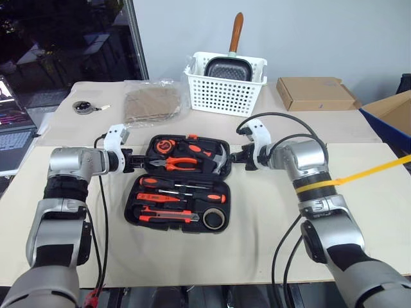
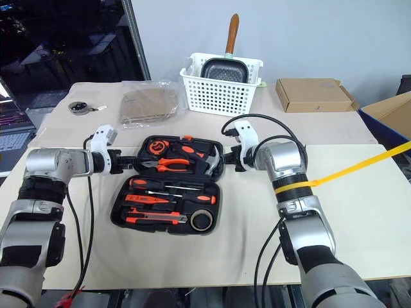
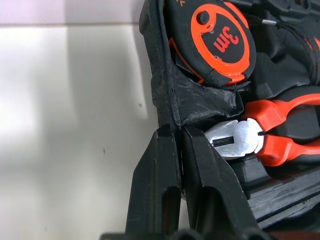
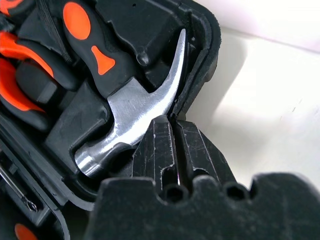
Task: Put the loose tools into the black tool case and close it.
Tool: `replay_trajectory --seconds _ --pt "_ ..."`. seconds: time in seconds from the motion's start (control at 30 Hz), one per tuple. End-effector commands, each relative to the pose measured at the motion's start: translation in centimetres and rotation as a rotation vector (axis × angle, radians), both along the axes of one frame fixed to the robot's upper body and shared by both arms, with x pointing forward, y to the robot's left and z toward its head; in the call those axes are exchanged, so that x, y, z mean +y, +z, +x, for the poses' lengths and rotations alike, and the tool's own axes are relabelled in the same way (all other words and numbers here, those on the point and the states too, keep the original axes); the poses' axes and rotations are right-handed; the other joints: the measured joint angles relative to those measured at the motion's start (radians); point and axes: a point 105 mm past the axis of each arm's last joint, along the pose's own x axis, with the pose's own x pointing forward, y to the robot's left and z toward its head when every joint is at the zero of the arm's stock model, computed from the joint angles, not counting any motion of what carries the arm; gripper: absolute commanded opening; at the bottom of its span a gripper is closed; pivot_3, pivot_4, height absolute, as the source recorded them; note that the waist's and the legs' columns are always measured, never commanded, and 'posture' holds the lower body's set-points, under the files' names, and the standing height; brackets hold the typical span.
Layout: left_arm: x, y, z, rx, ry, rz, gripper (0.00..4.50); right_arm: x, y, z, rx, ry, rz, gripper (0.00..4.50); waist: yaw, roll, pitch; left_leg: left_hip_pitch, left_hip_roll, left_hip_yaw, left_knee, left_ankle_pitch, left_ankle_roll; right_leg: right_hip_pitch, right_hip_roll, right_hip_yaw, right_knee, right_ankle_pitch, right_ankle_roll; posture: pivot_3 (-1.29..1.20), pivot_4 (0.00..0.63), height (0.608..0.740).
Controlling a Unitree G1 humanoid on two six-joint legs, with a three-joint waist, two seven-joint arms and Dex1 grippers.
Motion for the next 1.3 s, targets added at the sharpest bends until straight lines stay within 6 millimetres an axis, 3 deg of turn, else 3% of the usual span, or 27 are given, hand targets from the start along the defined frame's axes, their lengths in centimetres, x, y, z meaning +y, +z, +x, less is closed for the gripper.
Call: replay_trajectory --seconds 0.03,0.17,0.27,0.43,0.53,0.57,0.73,0.9,1.03,1.2,1.3 --pt "-1.4 4.8 1.0 -0.242 -0.067 -0.012 0.09 1.9 4.4 0.6 -0.275 0.098 0.095 0.0 -0.001 0.0 0.0 0.0 0.0 0.0 0.0 0.0 0.0 0.0 0.0 0.0 0.0 0.0 0.0 0.0 0.15 0.74" --pt "-2.0 6.4 0.5 -0.413 -0.147 0.051 0.09 1.9 6.9 0.0 -0.477 0.16 0.173 0.0 -0.003 0.0 0.0 -0.004 0.0 0.0 0.0 0.004 -0.007 -0.004 0.0 0.0 0.0 0.0 0.0 0.0 0.15 0.74" --pt "-2.3 6.1 -0.6 -0.507 -0.216 0.168 0.09 1.6 7.2 -1.1 -0.606 0.199 0.142 0.0 -0.009 0.0 0.0 -0.005 0.0 0.0 -0.002 0.005 -0.008 -0.007 0.0 0.001 0.0 0.0 0.0 0.0 0.15 0.74" --pt "-1.5 2.5 -3.4 -0.555 -0.36 0.378 0.09 0.6 6.2 -3.7 -0.761 0.234 0.089 0.0 -0.019 0.0 0.0 -0.011 0.001 0.002 -0.005 0.005 -0.008 -0.017 0.0 0.001 0.0 0.0 0.0 0.0 0.15 0.74" --pt "-0.1 1.2 -3.9 -0.576 -0.35 0.46 0.09 -0.1 5.4 -5.2 -0.835 0.225 0.057 0.0 -0.014 0.0 0.0 -0.009 0.002 0.004 -0.007 0.005 -0.008 -0.017 0.0 0.002 0.0 0.0 0.0 0.0 0.15 0.74" --pt "0.1 1.0 -4.0 -0.586 -0.352 0.479 0.77 -0.3 5.2 -5.6 -0.85 0.221 0.054 0.0 -0.013 0.0 0.0 -0.009 0.001 0.005 -0.007 0.004 -0.008 -0.017 -0.001 0.002 -0.001 0.0 0.0 0.0 0.15 0.74" --pt "-0.3 1.6 -5.0 -0.662 -0.382 0.475 2.54 -1.1 4.9 -7.9 -0.977 0.23 -0.018 0.0 -0.011 0.0 0.0 -0.006 0.001 0.008 -0.004 0.001 0.003 -0.013 -0.001 0.006 0.0 0.002 0.0 0.0 0.15 0.74" --pt "0.0 1.7 -6.4 -0.688 -0.41 0.495 4.34 -1.4 4.4 -9.8 -1.035 0.255 -0.065 0.0 -0.008 0.0 0.0 0.002 0.001 0.008 -0.004 0.003 0.002 -0.008 0.001 0.007 0.0 0.003 -0.001 0.0 0.15 0.74" --pt "1.1 2.0 -7.6 -0.666 -0.382 0.477 4.46 -1.5 3.3 -11.3 -1.077 0.325 -0.147 0.0 -0.009 0.0 0.0 0.004 0.001 0.008 -0.004 0.003 0.002 -0.006 0.001 0.008 0.0 0.003 -0.001 0.0 0.15 0.74" --pt "4.5 1.7 -11.7 -0.472 -0.359 0.348 4.46 -2.4 0.5 -14.3 -1.11 0.501 -0.312 0.0 -0.011 0.0 0.0 0.007 0.003 0.008 -0.004 0.001 0.004 -0.001 0.001 0.008 0.0 0.002 0.0 0.0 0.15 0.74" --pt "4.5 2.4 -13.6 -0.369 -0.379 0.236 4.46 -3.2 -0.5 -15.4 -1.125 0.561 -0.393 0.0 -0.004 0.0 0.0 0.008 0.003 0.008 -0.004 0.001 0.005 0.002 0.0 0.006 -0.005 0.001 0.002 0.0 0.15 0.74"
